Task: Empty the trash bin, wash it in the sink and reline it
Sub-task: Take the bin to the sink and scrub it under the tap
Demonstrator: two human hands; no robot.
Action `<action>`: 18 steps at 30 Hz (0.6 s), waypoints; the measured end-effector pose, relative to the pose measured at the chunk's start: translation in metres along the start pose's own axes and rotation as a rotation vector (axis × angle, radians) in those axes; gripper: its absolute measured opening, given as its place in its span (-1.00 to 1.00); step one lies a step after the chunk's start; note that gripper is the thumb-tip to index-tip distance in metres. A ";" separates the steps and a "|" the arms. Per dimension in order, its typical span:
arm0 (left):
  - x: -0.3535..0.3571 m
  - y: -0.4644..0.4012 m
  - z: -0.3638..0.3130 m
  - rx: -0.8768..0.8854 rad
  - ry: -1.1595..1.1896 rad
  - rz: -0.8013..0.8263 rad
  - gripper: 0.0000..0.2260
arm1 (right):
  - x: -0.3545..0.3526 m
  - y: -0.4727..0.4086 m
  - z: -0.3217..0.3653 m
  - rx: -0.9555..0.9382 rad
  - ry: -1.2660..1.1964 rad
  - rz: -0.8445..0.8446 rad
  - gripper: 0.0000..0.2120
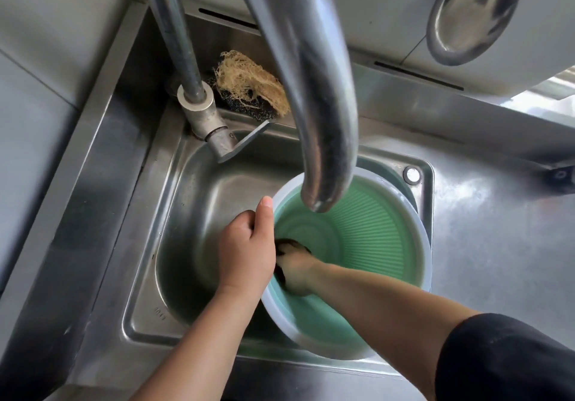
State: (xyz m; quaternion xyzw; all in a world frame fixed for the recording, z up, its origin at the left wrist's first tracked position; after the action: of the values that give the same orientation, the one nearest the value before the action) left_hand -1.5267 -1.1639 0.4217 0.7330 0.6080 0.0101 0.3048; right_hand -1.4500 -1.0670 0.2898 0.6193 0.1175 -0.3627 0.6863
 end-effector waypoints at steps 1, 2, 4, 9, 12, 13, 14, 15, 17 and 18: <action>0.001 -0.001 0.000 0.006 -0.009 0.003 -0.49 | 0.000 0.007 -0.004 -0.006 0.008 0.038 -0.45; 0.001 -0.001 -0.001 0.015 -0.027 0.004 -0.48 | 0.000 0.012 -0.007 -0.007 0.005 0.074 -0.51; 0.001 -0.002 -0.001 0.030 -0.062 0.006 -0.47 | 0.000 0.021 -0.016 -0.018 0.073 0.153 -0.57; 0.002 -0.007 0.001 0.030 -0.108 0.004 -0.43 | 0.004 0.020 -0.046 -0.053 0.382 0.256 -0.65; 0.006 -0.006 0.002 0.022 -0.113 0.035 -0.43 | 0.002 0.012 -0.058 0.023 0.538 0.204 -0.58; 0.006 -0.006 0.002 0.016 -0.109 0.044 -0.43 | -0.002 0.010 -0.059 0.045 0.542 0.123 -0.57; 0.006 -0.005 0.003 0.012 -0.108 0.050 -0.43 | -0.010 0.006 -0.061 0.050 0.546 -0.003 -0.56; 0.006 -0.005 0.003 0.010 -0.106 0.051 -0.42 | -0.018 0.003 -0.062 0.055 0.537 -0.099 -0.56; 0.005 -0.005 0.004 0.003 -0.086 0.050 -0.41 | -0.031 0.002 -0.061 -0.039 0.606 -0.255 -0.56; 0.004 -0.004 0.005 -0.001 -0.069 0.046 -0.40 | -0.029 -0.001 -0.063 -0.108 0.593 -0.267 -0.48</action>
State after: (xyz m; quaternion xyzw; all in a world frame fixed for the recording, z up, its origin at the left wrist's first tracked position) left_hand -1.5273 -1.1618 0.4143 0.7464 0.5803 -0.0078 0.3256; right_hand -1.4535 -0.9978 0.2937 0.6398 0.4115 -0.2467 0.6004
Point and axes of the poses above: each hand's wrist, its own y-axis away from the middle knuckle, its own x-axis out of the palm, z = x × y, the point moved 3 cm from there along -y, towards the middle knuckle, and after that the axes turned 6 degrees about -z, right-handed, at the moved point
